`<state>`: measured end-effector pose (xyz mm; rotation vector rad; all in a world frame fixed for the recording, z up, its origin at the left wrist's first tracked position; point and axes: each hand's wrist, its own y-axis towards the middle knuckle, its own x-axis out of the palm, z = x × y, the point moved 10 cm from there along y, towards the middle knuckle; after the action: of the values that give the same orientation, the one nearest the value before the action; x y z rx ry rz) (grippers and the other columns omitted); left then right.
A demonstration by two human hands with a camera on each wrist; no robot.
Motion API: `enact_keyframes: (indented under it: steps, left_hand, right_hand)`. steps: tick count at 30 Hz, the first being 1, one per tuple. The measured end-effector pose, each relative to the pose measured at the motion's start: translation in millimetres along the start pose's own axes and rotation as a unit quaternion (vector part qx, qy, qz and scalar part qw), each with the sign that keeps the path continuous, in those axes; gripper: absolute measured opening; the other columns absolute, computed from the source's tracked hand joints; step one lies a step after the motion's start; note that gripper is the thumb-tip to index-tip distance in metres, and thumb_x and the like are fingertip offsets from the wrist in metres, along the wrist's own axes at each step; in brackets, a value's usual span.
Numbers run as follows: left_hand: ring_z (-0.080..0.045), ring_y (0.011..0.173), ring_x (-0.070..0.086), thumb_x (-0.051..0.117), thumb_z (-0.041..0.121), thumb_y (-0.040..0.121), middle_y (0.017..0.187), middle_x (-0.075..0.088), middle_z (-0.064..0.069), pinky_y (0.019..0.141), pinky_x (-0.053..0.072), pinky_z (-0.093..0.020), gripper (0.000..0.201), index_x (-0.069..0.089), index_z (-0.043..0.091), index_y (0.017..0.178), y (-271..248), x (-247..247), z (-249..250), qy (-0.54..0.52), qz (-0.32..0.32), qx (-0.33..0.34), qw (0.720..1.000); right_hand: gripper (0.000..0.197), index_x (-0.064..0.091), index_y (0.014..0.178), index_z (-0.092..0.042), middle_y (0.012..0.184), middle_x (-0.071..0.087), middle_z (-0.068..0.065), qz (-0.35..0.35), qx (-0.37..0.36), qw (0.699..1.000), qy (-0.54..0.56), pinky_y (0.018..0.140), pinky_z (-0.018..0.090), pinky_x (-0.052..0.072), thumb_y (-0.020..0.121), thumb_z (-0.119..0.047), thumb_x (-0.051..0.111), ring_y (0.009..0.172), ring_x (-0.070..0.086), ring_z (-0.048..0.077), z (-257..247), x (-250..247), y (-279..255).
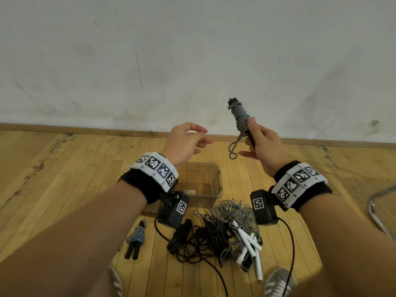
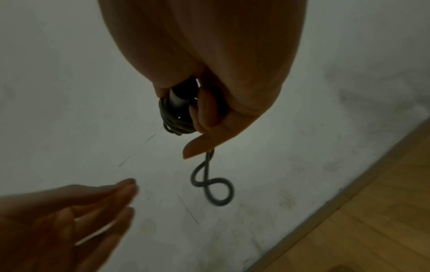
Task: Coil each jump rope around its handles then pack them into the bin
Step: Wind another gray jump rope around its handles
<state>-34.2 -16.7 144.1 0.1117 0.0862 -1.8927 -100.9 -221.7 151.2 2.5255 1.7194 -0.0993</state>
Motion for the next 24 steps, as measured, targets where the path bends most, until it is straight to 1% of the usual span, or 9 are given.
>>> enact_keyframes:
  steps: [4,6,8,10,13,15,17,21,24]
  left_hand:
    - [-0.010,0.109,0.067,0.067,0.027,0.098,0.117,0.071,0.008,0.085,0.056,-0.028,0.026,0.067,0.024,0.124,-2.1,17.7,1.8,0.037,-0.038,0.024,0.998]
    - [-0.009,0.110,0.067,0.073,0.029,0.093,0.121,0.070,0.009,0.091,0.054,-0.030,0.045,0.058,0.026,0.135,-4.1,32.9,-1.7,0.040,-0.086,0.009,0.995]
    - [-0.011,0.103,0.071,0.082,0.024,0.085,0.116,0.072,0.006,0.090,0.056,-0.032,0.057,0.054,0.026,0.135,-5.6,41.3,-9.1,0.037,-0.114,-0.015,0.993]
    - [-0.016,0.097,0.073,0.085,0.016,0.080,0.108,0.075,-0.001,0.083,0.058,-0.032,0.052,0.056,0.023,0.123,-4.8,39.7,-13.5,0.040,-0.107,-0.027,0.993]
    - [-0.020,0.085,0.071,0.080,0.007,0.084,0.099,0.076,-0.009,0.070,0.056,-0.027,0.031,0.060,0.017,0.105,-2.4,32.8,-10.6,0.023,-0.077,-0.020,0.997]
    - [-0.017,0.073,0.065,0.070,0.004,0.089,0.087,0.073,-0.007,0.064,0.054,-0.025,0.018,0.066,0.014,0.103,-1.1,27.4,-6.4,-0.023,-0.055,-0.018,0.998]
    - [-0.011,0.065,0.059,0.062,0.002,0.093,0.079,0.067,-0.006,0.061,0.052,-0.024,0.016,0.073,0.011,0.101,-0.5,24.1,-2.0,-0.066,-0.039,-0.015,0.997]
    - [-0.008,0.065,0.060,0.064,0.003,0.094,0.078,0.067,-0.004,0.063,0.054,-0.022,0.014,0.075,0.007,0.102,-3.4,25.3,4.1,-0.139,-0.032,-0.011,0.990]
    - [-0.010,0.070,0.063,0.068,0.007,0.094,0.081,0.071,-0.003,0.069,0.058,-0.023,0.012,0.073,0.006,0.106,-7.3,28.9,5.4,-0.189,-0.043,-0.022,0.981]
  right_hand:
    - [0.046,0.067,0.098,-0.015,0.066,0.041,-0.005,-0.052,0.016,0.998,0.023,0.076,0.034,0.060,0.103,-0.055,0.044,0.060,0.045,0.007,0.5,22.1,-7.8]
    - [0.047,0.067,0.096,-0.015,0.064,0.041,-0.005,-0.066,0.014,0.997,0.033,0.072,0.031,0.059,0.102,-0.055,0.044,0.058,0.046,0.007,1.2,31.5,-11.1]
    - [0.046,0.067,0.095,-0.016,0.064,0.041,-0.004,-0.071,0.013,0.997,0.036,0.068,0.027,0.058,0.102,-0.056,0.044,0.057,0.047,0.007,2.3,37.5,-12.2]
    - [0.046,0.066,0.095,-0.016,0.066,0.040,-0.003,-0.074,0.010,0.997,0.032,0.068,0.027,0.058,0.102,-0.056,0.044,0.056,0.048,0.006,1.5,39.8,-11.8]
    - [0.046,0.065,0.096,-0.014,0.069,0.041,-0.002,-0.061,0.002,0.998,0.017,0.071,0.029,0.059,0.102,-0.056,0.045,0.059,0.045,0.007,1.8,32.7,-7.5]
    - [0.044,0.067,0.100,-0.016,0.071,0.043,-0.002,-0.053,-0.008,0.999,-0.007,0.071,0.030,0.059,0.102,-0.054,0.046,0.063,0.046,0.008,1.9,28.3,-4.5]
    - [0.039,0.067,0.113,-0.018,0.074,0.045,0.000,-0.050,-0.032,0.997,-0.045,0.070,0.031,0.059,0.103,-0.050,0.048,0.067,0.049,0.008,0.5,26.6,-3.5]
    - [0.043,0.057,0.137,-0.020,0.089,0.063,-0.009,-0.044,-0.084,0.988,-0.122,0.069,0.029,0.062,0.102,-0.045,0.053,0.072,0.058,-0.004,-4.1,31.9,-4.1]
    - [0.045,0.056,0.138,-0.023,0.102,0.069,-0.006,-0.043,-0.106,0.984,-0.139,0.070,0.032,0.063,0.100,-0.047,0.057,0.084,0.065,0.001,-6.9,35.0,-4.1]
